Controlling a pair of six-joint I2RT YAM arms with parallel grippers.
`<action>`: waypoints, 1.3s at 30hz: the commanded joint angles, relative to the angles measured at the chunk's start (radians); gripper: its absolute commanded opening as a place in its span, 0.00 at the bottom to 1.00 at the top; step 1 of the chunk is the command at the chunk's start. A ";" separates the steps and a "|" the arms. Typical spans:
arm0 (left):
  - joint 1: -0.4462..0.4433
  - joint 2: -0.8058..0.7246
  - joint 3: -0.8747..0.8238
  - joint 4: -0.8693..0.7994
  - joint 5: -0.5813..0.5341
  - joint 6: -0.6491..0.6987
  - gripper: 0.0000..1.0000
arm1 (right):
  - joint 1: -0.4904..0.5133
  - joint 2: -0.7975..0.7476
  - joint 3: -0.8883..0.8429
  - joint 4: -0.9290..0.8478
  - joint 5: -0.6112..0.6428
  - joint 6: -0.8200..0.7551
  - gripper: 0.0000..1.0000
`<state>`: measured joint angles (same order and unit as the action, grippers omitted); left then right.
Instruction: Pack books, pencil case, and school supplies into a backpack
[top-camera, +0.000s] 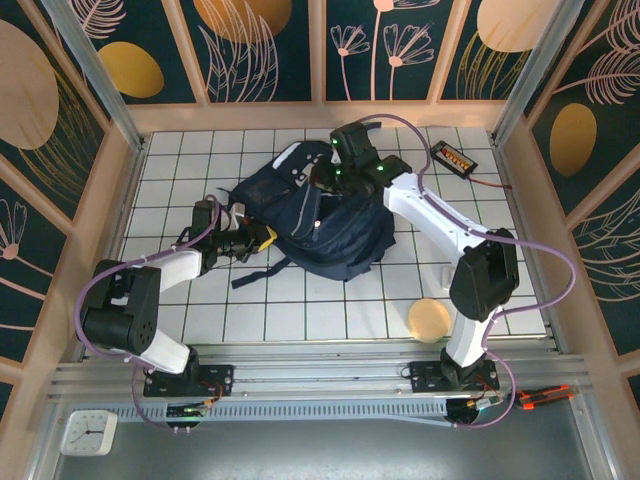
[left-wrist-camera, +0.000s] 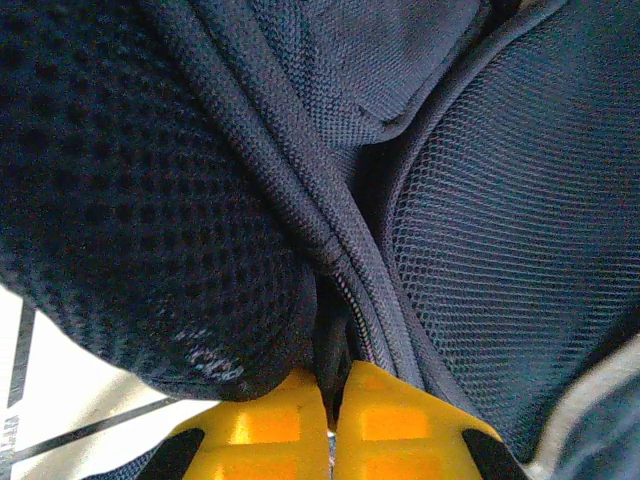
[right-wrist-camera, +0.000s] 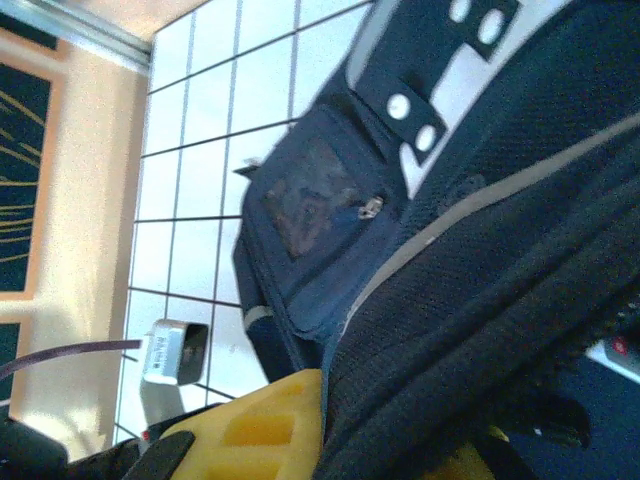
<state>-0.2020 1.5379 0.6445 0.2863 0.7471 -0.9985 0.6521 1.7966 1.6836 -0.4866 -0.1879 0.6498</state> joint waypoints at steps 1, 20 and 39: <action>-0.004 -0.014 0.050 0.046 0.036 0.020 0.00 | 0.041 -0.009 0.105 0.149 -0.168 -0.079 0.00; -0.001 -0.032 0.076 -0.009 -0.031 0.048 0.26 | -0.036 0.077 0.141 -0.082 -0.087 0.058 0.00; -0.001 -0.086 0.015 0.039 -0.106 0.006 0.69 | 0.139 -0.217 -0.307 -0.175 0.254 0.001 0.50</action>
<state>-0.2066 1.4288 0.6357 0.2951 0.6418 -0.9813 0.7120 1.6062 1.4258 -0.6579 -0.0460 0.6209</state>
